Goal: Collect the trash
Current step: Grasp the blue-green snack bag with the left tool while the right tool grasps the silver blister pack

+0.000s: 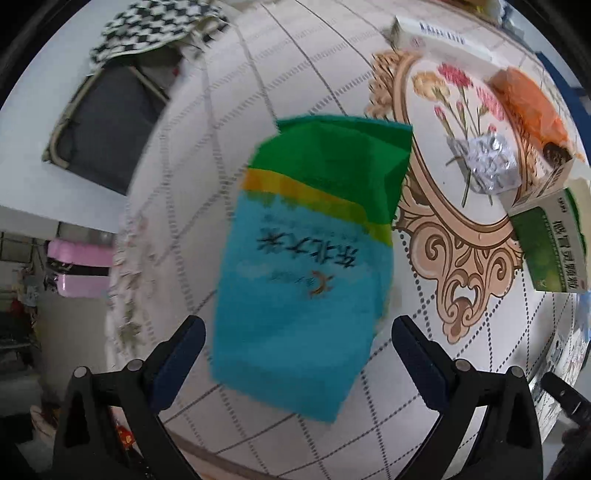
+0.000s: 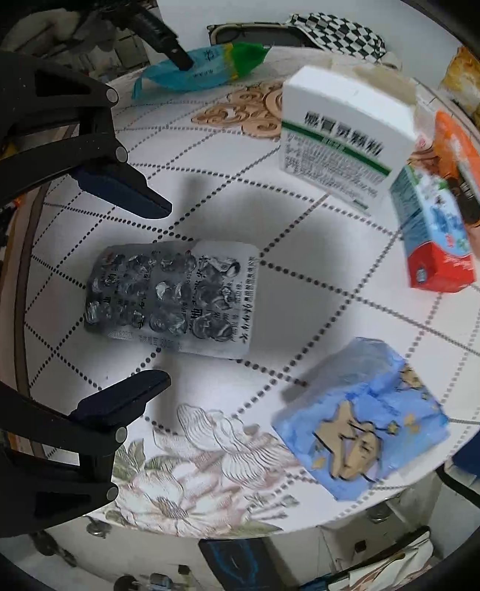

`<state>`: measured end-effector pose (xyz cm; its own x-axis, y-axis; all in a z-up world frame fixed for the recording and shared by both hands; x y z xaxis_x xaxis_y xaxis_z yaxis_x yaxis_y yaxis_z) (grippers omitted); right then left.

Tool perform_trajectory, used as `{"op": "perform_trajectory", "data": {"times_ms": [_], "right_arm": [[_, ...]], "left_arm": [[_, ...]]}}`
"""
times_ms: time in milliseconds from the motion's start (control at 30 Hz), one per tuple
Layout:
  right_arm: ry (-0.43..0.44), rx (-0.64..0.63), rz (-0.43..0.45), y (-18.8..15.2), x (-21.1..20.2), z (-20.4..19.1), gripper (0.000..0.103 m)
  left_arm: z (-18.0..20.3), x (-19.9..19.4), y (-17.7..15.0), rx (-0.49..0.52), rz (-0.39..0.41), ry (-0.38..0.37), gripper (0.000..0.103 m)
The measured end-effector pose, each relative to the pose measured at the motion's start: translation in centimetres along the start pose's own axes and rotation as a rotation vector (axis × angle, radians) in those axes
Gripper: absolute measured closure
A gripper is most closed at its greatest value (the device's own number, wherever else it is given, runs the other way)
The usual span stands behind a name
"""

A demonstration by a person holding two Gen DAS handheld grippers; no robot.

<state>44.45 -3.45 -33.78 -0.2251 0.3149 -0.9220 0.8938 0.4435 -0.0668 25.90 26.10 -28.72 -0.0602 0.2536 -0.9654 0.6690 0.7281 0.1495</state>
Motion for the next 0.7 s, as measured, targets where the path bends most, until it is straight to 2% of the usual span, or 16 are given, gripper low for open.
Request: {"op": "perform_trajectory", "data": {"times_ms": [67,133,167,200,233,267,300,333,367,500,533,700], "right_arm": [[-0.021,-0.009,0.026,0.2,0.4,-0.5,0.015],[-0.078,-0.047,0.063,0.2,0.6,-1.1,0.015],[-0.105,-0.062,0.08,0.1,0.6,-1.4,0.017],[-0.136,-0.072,0.09,-0.1,0.8,-1.6,0.024],[-0.189,-0.085,0.109,-0.3,0.7,-1.8,0.029],[-0.222,-0.092,0.125,-0.5,0.6,-1.8,0.034],[-0.227,-0.101,0.136,-0.6,0.6,-1.9,0.034],[-0.237,-0.123,0.15,-0.9,0.6,-2.2,0.035],[-0.236,-0.132,0.158,-1.0,0.6,-2.2,0.035],[-0.207,-0.146,0.146,-2.5,0.7,-2.7,0.036],[-0.197,-0.145,0.145,-3.9,0.7,-2.7,0.036],[-0.149,-0.194,0.165,-5.5,-2.5,-2.6,0.036]], "left_arm": [[0.3,1.4,0.4,0.021,-0.015,0.014,0.0],[0.4,2.2,0.6,0.029,-0.018,0.018,0.001],[0.4,2.4,0.6,0.029,-0.016,0.011,0.006],[0.3,2.5,0.6,0.029,-0.01,0.01,0.012],[0.3,2.4,0.5,0.034,0.0,0.011,0.023],[0.1,2.3,0.4,0.036,0.012,0.0,0.03],[0.1,2.0,0.1,0.04,0.025,-0.002,0.032],[0.2,1.6,-0.1,0.044,0.035,0.001,0.04],[0.3,1.1,-0.5,0.048,0.048,0.002,0.045],[0.7,-0.3,-2.6,0.057,0.073,-0.002,0.053],[1.1,-0.9,-3.2,0.06,0.074,-0.007,0.056],[2.4,-3.5,-6.8,0.045,0.075,-0.041,0.069]]}}
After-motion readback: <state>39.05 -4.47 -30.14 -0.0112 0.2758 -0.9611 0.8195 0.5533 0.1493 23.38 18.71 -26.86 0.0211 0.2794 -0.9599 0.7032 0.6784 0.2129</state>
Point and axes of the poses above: each gripper's, at about its wrist camera, not at the fingertips, and x roughly the way its jaws point, z to its right, y to its top, the point moved 5 cm from there along x, roughly the way its jaws point, and after that the axes turned 7 degrees about y, right-handed, at the moved point
